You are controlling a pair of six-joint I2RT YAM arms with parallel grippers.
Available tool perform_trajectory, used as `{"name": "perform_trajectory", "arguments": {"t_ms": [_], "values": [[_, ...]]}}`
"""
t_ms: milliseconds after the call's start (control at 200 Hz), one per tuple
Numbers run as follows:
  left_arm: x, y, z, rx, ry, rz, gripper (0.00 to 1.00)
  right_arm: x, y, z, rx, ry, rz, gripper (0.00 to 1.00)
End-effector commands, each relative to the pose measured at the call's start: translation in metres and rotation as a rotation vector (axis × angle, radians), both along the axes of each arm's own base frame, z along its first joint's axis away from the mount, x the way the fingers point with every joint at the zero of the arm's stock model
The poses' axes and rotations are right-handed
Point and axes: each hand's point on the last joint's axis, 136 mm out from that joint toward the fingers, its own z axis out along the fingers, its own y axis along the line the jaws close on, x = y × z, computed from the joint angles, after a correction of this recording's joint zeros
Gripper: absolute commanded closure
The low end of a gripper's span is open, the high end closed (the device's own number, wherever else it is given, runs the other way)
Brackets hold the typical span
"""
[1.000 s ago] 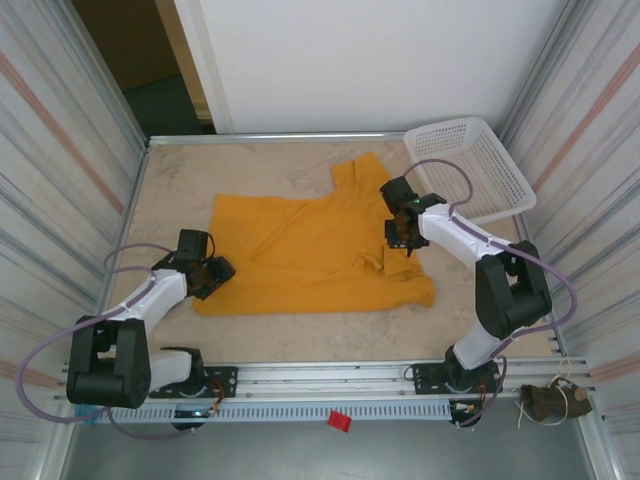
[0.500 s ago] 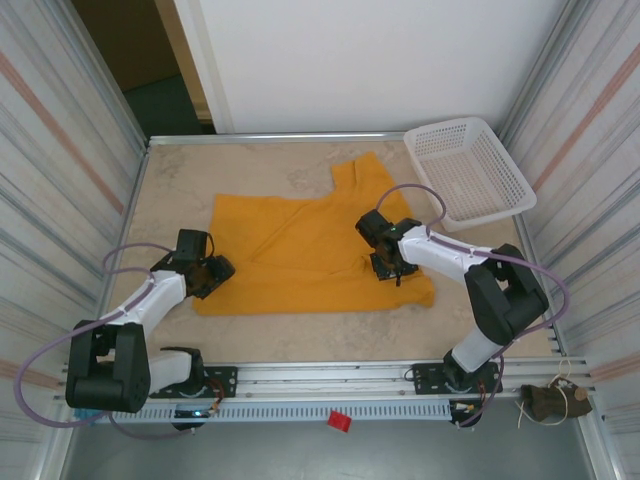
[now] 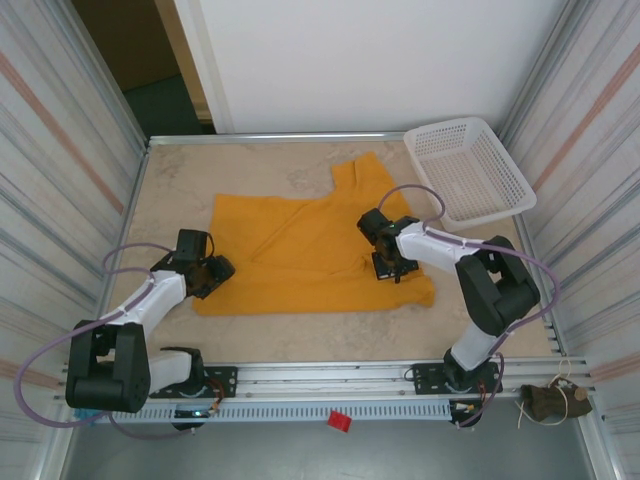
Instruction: Fold the inside-out t-shirt
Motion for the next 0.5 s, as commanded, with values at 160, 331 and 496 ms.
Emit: {"name": "perform_trajectory", "arguments": {"t_ms": [160, 331, 496], "values": [[0.003, 0.005, 0.006, 0.026, -0.017, 0.004, 0.41, 0.03, -0.011, 0.055, 0.125, -0.139, -0.075, 1.0], [0.003, 0.004, 0.006, 0.022, -0.019, 0.004, 0.41, 0.053, -0.02, 0.057, 0.186, -0.166, -0.138, 1.0], [0.004, 0.003, 0.006, 0.017, -0.021, 0.008, 0.41, 0.076, -0.043, 0.042, 0.167, -0.161, -0.246, 0.83]]}}
